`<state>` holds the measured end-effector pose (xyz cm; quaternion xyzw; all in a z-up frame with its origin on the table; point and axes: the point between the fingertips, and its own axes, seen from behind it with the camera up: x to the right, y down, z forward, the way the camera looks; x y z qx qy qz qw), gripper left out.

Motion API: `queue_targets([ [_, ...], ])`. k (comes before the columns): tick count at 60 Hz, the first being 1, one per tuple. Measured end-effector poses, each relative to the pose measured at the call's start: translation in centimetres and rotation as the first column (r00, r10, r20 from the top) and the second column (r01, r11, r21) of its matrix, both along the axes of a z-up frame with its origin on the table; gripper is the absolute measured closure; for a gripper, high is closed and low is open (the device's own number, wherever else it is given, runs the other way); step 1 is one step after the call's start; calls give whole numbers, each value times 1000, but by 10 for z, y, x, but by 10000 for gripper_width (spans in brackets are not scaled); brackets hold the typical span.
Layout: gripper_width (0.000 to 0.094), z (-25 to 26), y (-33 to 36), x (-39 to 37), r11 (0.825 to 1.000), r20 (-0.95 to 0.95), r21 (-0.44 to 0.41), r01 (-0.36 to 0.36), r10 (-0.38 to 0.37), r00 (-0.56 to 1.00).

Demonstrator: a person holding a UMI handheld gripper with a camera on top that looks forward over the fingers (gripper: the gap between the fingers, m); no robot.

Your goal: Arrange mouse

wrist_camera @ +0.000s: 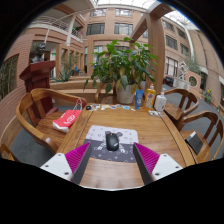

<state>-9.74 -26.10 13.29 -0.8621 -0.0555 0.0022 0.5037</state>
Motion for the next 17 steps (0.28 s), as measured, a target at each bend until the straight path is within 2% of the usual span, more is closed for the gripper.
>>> queue_targets([
  [17,85,2,-29,4,1000,5,-1,0,0,1000],
])
